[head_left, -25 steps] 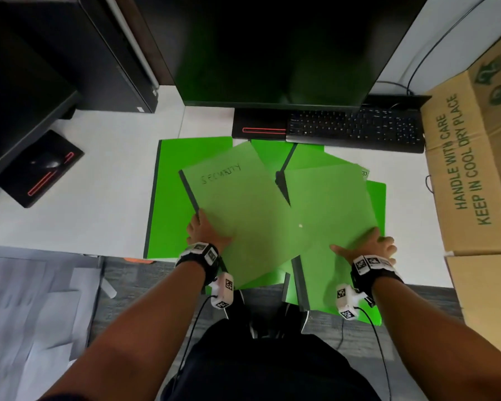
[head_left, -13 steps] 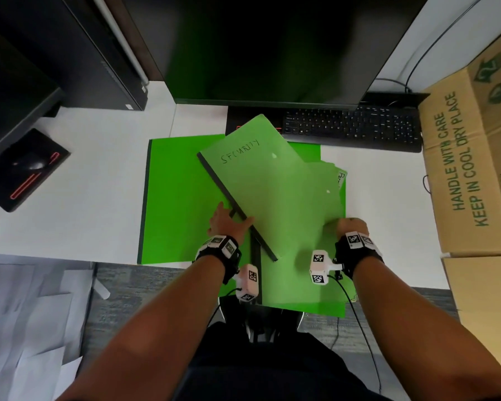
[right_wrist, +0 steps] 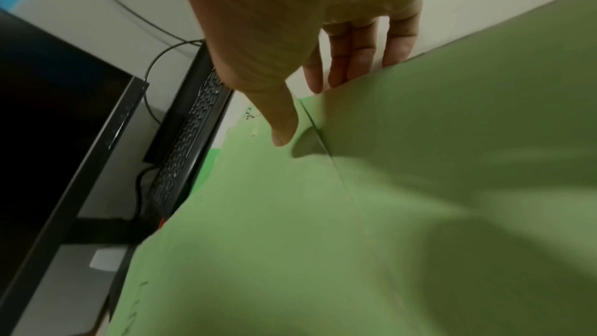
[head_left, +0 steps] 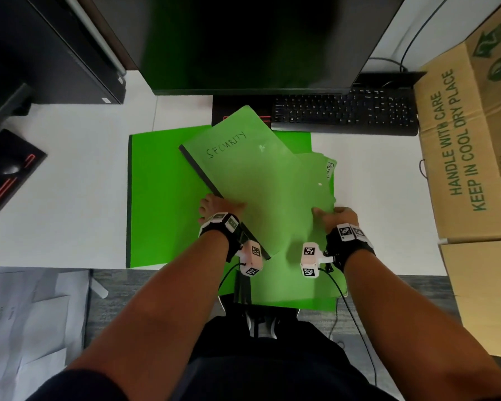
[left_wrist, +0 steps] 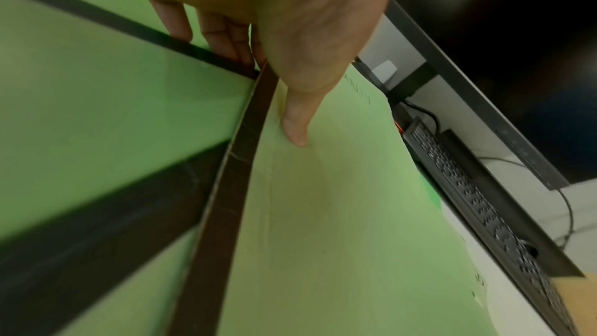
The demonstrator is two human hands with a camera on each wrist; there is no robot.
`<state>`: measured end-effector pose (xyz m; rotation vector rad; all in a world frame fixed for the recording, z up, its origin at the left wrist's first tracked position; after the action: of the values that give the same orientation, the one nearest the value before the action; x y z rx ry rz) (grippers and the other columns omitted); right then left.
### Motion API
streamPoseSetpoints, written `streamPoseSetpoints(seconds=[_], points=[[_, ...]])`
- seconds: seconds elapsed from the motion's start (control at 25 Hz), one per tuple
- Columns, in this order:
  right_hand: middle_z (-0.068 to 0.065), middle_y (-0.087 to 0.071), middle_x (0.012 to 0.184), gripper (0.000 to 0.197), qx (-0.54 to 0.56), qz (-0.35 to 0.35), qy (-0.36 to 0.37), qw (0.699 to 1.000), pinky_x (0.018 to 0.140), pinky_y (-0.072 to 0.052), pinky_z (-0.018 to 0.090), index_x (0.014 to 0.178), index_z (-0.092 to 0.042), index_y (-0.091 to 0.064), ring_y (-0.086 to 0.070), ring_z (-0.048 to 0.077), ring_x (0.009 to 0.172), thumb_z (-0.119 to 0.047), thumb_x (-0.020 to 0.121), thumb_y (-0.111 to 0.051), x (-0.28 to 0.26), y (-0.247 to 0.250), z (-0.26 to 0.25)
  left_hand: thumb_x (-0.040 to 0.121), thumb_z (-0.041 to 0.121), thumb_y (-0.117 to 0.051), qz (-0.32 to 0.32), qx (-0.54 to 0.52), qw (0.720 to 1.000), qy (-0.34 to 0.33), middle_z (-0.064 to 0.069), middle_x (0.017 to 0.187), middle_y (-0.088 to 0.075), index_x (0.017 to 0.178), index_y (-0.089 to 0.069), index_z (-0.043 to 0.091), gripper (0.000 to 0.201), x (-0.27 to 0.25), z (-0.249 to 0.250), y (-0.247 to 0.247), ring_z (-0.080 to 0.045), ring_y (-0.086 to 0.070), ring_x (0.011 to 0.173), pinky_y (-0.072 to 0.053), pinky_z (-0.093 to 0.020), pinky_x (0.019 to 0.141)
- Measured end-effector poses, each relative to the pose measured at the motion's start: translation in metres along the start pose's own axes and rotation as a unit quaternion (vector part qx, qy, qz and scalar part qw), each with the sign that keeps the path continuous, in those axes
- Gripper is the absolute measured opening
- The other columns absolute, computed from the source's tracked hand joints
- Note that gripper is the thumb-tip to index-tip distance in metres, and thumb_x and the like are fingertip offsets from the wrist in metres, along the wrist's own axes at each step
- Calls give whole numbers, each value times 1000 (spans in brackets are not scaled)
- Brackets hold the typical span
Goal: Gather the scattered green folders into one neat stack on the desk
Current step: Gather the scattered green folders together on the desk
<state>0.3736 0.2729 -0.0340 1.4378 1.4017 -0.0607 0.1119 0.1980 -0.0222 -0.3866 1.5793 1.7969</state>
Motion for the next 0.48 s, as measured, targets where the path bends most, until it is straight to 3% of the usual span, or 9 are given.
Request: streamPoseSetpoints(seconds=[0.08, 0.16, 0.32, 0.48], points=[[7, -69, 114, 66, 34, -27, -2, 999, 93, -54, 45, 118, -10, -62, -68, 32, 100, -43, 65, -84, -2, 3, -3, 75, 45, -79, -40, -34, 998, -27, -16, 158, -30, 152, -10, 3, 112, -2, -3, 2, -33, -34, 143, -33, -48, 114], [7, -71, 111, 64, 47, -45, 5, 998, 89, -55, 46, 114, -12, -64, -69, 31, 95, -45, 64, -85, -5, 3, -7, 82, 27, -77, -73, -78, 994, -35, -19, 156, -33, 154, -1, 6, 106, -7, -6, 3, -36, -42, 138, -40, -44, 107], [9, -69, 116, 68, 79, -64, 8, 995, 82, -54, 36, 124, -8, -60, -65, 27, 89, -40, 69, -84, -5, 7, -12, 74, 17, -82, -99, -141, 984, -41, -21, 140, -50, 143, -24, 4, 91, -10, -19, 2, -36, -56, 113, -47, -37, 85], [8, -68, 100, 43, 130, -94, -21, 987, 63, -49, 30, 109, -14, -63, -64, 25, 72, -38, 77, -79, -7, 12, -13, 68, 13, -86, -133, -226, 964, -42, -18, 134, -59, 140, -34, 6, 90, -15, -34, 3, -33, -61, 110, -51, -41, 89]])
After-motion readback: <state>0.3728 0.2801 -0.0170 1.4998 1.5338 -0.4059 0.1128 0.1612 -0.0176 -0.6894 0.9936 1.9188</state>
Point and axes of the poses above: each hand's wrist, its own x-axis towards the middle knuckle, its own y-axis out of the back of the hand, z = x × y, the point moved 1 cm from there along x, towards the middle knuckle
